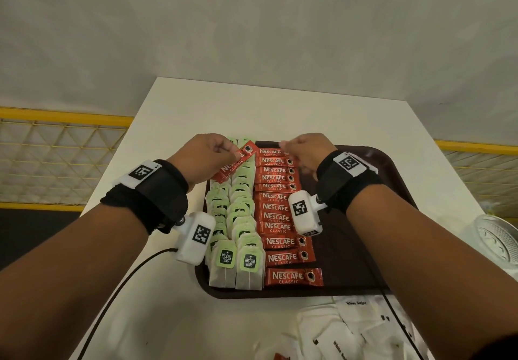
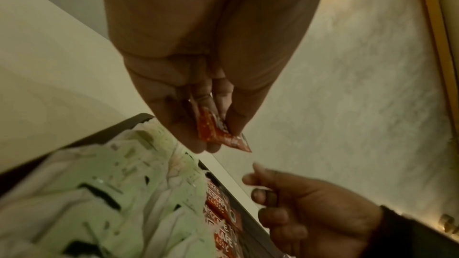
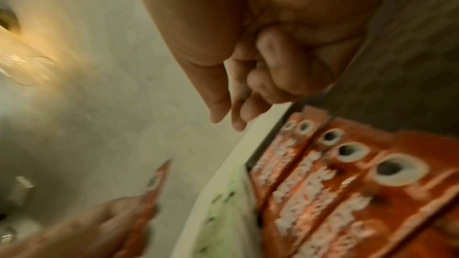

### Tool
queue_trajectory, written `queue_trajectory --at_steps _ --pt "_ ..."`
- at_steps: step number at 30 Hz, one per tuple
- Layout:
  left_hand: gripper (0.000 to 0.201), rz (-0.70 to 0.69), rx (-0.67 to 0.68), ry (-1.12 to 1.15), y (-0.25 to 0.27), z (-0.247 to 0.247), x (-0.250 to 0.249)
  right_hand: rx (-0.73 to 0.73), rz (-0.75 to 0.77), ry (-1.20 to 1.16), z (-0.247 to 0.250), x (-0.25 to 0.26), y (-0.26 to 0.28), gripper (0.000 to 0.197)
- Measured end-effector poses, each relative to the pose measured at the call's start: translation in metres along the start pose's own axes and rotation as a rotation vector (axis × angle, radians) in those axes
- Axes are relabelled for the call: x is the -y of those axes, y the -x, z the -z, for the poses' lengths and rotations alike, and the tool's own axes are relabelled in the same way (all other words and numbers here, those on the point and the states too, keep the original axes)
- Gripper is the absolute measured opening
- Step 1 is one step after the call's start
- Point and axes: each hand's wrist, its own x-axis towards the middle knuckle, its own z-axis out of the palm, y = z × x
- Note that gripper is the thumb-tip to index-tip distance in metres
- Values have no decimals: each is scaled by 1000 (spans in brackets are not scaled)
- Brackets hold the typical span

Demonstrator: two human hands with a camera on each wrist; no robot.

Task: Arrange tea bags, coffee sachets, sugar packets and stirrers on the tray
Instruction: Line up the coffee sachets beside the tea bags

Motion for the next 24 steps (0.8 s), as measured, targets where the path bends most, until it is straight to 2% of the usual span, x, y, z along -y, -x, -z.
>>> queue_trajectory --at_steps 2,4,7,9,11,15,18,24 --pt "7 -15 6 -12 -1 -4 -4 131 56 -107 -3 11 9 35" --pt "8 -31 25 -25 -2 -8 -7 226 104 -150 -4 16 14 24" --pt "9 -69 41 -70 -2 -13 -12 274 78 -293 -1 15 19 13" --pt "12 -84 17 -43 -1 -14 -14 256 3 -426 4 9 21 16" --pt "15 -90 -70 -6 -1 -12 -13 210 -114 -497 12 -2 20 13" --pt "9 -71 -193 53 4 -6 -9 150 -350 -574 18 -24 19 12" --pt "12 -74 -237 61 9 -5 -2 140 -408 -547 15 -28 20 4" --pt "6 -48 -237 67 16 -4 6 98 -431 -422 3 -30 13 12"
